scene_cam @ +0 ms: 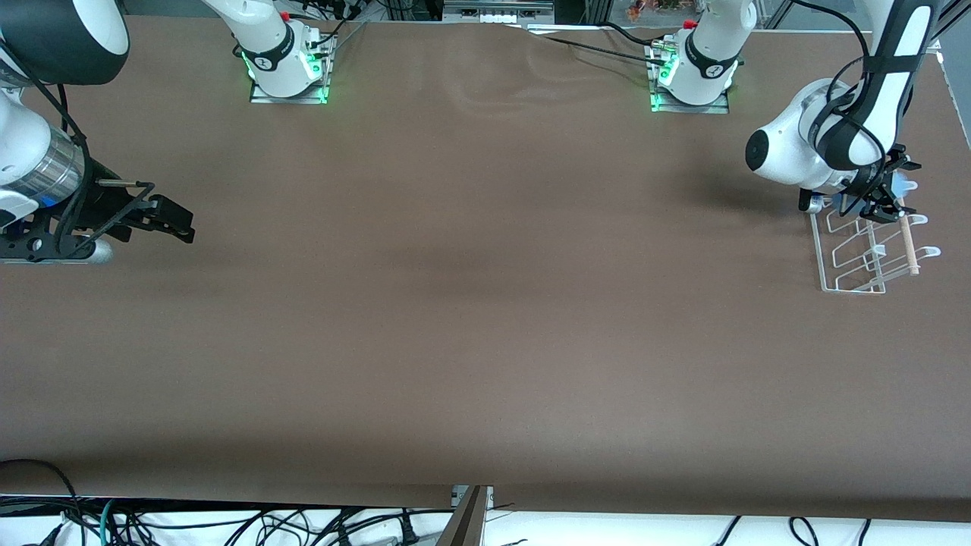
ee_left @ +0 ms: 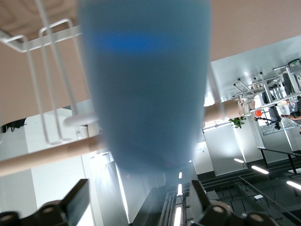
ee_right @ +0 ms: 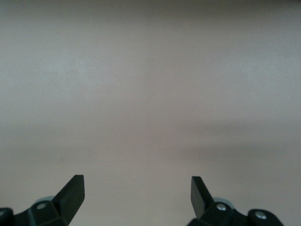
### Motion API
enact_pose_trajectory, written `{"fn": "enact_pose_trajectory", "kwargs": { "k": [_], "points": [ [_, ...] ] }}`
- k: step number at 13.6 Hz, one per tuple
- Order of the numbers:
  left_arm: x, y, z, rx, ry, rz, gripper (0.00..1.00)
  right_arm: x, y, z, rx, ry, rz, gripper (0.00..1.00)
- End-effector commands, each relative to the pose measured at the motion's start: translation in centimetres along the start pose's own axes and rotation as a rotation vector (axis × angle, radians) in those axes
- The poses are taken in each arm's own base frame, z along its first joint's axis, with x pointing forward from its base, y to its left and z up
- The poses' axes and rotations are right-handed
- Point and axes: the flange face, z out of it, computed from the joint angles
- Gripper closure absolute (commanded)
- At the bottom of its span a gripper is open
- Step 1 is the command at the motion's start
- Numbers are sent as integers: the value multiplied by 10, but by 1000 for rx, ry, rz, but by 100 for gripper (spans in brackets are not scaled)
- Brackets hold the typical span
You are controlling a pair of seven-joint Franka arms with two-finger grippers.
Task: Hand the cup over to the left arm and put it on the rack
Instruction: 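Open the left gripper to release the cup on the hook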
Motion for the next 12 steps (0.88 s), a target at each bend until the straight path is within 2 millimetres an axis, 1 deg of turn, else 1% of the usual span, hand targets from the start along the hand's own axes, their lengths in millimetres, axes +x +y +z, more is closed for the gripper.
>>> {"fn": "enact_pose_trajectory", "kwargs": {
  "k": [1,3,4,5,6,8,9,10,12],
  "points": [
    [-27,-15,-11,-71,76,-108,0,-3,1,-7,17,15,4,1],
    [-47,-23,-13,-137,141,-158,0,-3,1,-8,19,16,7,1],
    [-62,-28,-14,-188,173,-205,0,-3,0,-8,19,15,6,1],
    [-78,-34,-20,-244,221,-252,0,-4,-4,-9,16,17,-3,1],
    [-93,-43,-34,-277,271,-291,0,-5,-7,-10,13,19,-12,1],
    [-127,-57,-52,-354,407,-411,0,-4,-7,-10,13,20,-7,1],
    [-139,-62,-60,-372,466,-454,0,-4,-8,-12,14,25,-9,1],
    [-146,-67,-71,-373,501,-476,0,-4,-8,-15,14,29,-9,1],
    [-176,-79,-98,-408,651,-577,0,-4,-8,-15,21,30,-8,1]
  ]
}}
